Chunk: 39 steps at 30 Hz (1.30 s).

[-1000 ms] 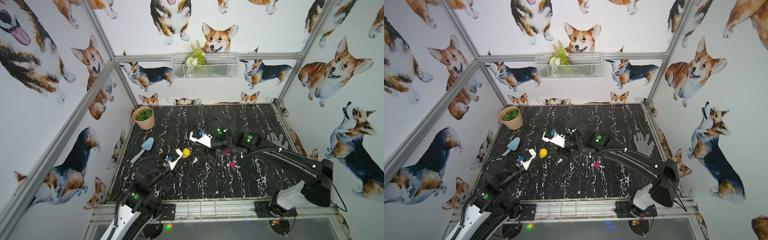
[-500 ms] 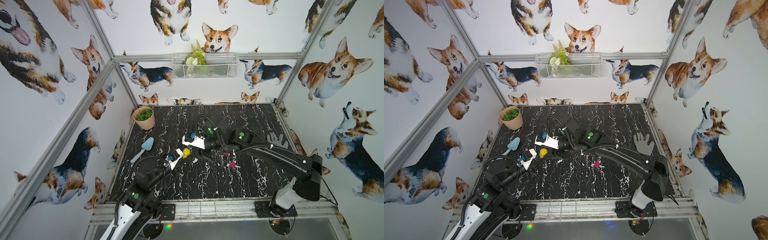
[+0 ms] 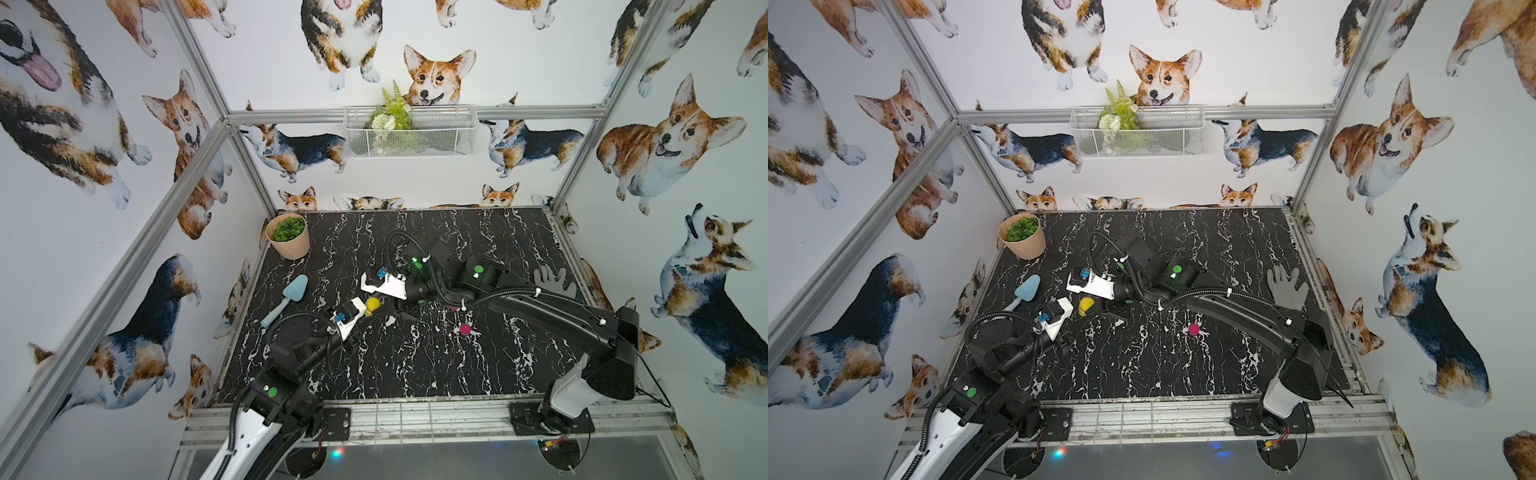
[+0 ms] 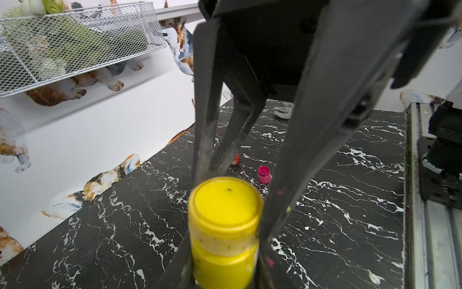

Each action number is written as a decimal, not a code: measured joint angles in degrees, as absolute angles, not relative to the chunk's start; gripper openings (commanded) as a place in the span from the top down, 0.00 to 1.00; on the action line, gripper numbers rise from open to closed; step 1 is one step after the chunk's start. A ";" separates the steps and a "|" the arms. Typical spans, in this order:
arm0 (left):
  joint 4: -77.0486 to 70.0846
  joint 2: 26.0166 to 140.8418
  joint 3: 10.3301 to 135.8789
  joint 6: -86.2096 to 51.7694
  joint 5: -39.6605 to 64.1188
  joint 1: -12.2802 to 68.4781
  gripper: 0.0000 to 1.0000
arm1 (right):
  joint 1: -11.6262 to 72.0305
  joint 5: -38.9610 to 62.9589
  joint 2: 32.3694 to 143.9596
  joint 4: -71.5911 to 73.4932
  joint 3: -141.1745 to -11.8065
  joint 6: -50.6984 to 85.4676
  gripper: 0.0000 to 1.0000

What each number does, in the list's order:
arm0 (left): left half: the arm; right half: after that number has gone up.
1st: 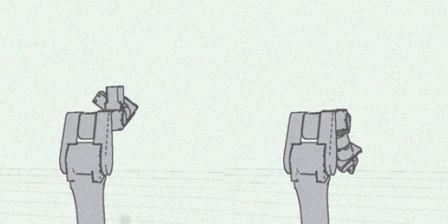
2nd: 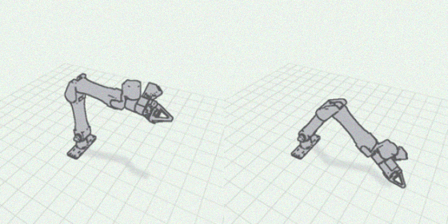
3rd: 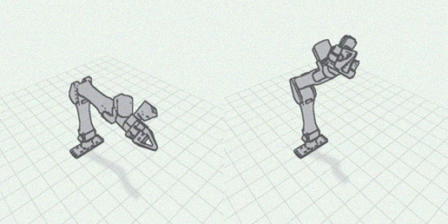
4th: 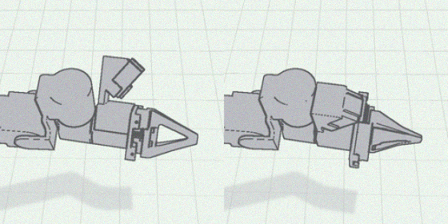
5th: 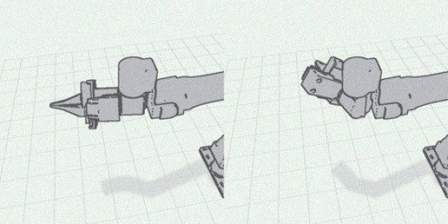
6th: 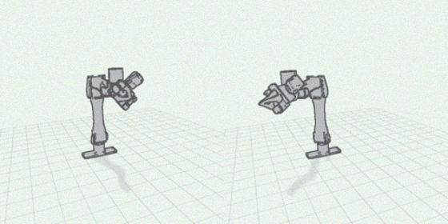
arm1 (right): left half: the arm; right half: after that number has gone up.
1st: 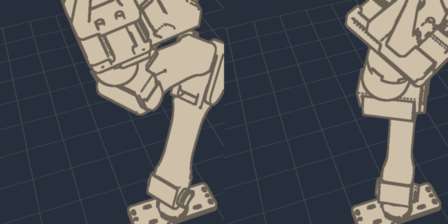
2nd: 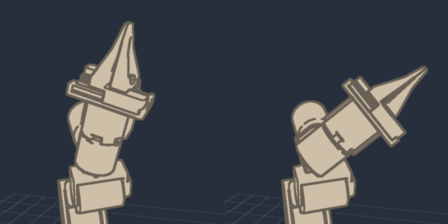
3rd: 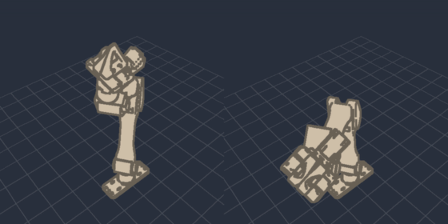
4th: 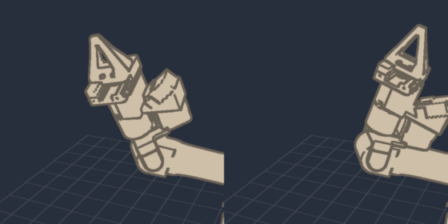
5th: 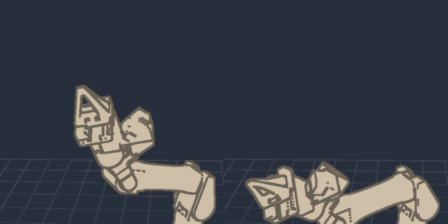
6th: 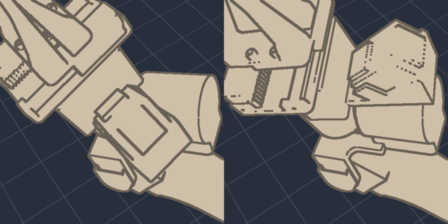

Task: Close the paint jar lid
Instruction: Screw the lid onto the paint jar.

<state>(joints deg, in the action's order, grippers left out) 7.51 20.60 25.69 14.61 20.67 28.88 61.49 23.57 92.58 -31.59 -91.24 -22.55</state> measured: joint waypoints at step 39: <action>11.42 14.68 24.53 16.49 12.60 28.82 0.68 | 65.43 16.19 94.56 -24.71 -89.43 -11.07 0.66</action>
